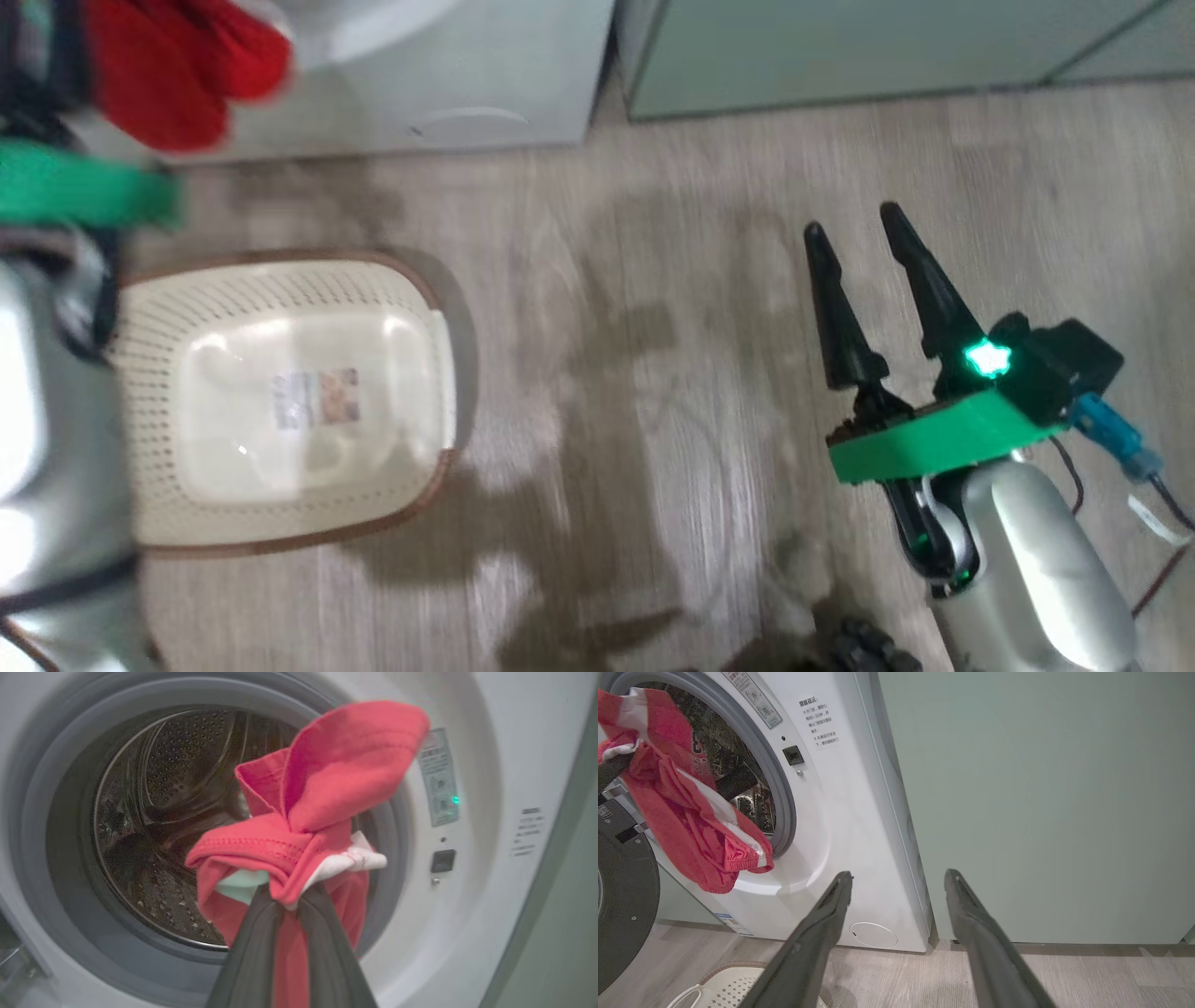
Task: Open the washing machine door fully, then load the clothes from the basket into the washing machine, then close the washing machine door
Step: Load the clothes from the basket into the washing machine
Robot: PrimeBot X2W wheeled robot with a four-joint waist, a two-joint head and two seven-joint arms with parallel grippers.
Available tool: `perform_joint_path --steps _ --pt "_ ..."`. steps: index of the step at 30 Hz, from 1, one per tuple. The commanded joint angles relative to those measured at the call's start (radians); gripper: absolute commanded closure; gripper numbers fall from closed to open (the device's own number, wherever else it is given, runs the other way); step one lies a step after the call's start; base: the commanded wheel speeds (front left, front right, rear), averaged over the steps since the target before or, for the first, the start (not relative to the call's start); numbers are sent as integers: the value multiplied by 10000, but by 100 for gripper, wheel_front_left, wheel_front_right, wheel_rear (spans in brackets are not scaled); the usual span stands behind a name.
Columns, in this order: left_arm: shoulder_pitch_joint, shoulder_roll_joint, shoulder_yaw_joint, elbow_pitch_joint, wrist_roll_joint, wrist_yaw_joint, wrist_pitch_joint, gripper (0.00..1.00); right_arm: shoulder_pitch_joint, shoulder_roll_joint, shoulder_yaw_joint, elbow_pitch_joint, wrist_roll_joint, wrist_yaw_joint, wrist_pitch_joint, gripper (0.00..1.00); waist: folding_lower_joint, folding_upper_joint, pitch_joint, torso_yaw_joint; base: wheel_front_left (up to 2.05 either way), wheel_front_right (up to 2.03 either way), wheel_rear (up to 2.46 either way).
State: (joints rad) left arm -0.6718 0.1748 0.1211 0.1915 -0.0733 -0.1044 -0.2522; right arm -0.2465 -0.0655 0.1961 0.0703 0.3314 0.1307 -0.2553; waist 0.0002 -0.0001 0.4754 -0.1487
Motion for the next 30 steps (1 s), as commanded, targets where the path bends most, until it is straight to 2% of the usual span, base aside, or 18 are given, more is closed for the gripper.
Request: perform_joint_path --steps 1,9,13,18,22,26,30 --pt "-513 570 413 -244 -47 -35 -95 100 -168 105 250 -361 78 0 -65 0 -2 1 768 -577 0 0 0" --pt "-4174 2418 277 2119 83 -206 -95 100 -713 148 580 -481 628 0 -65 0 -2 1 2014 -1350 0 0 0" --pt "-5953 3432 -178 3517 119 -247 -84 100 -918 150 839 -535 1039 0 -65 0 -2 1 2527 -1798 0 0 0" --pt "-7794 4375 -1163 4787 156 -258 104 100 -1102 151 1130 -642 1470 0 -65 0 -2 1 3054 -2300 0 0 0" --pt "-9163 4736 -1714 5506 180 -260 100 100 -1145 151 1329 -610 1717 0 -65 0 -2 1 3325 -2537 0 0 0" --pt "-10170 4621 -1674 5939 43 -146 -38 100 -1195 151 1509 -573 1834 0 -65 0 -2 1 3425 -2652 0 0 0" --pt "-10469 4463 -1869 6151 137 -103 -86 100 -1260 152 1551 -581 1898 0 -65 0 -2 1 3491 -2654 0 0 0"
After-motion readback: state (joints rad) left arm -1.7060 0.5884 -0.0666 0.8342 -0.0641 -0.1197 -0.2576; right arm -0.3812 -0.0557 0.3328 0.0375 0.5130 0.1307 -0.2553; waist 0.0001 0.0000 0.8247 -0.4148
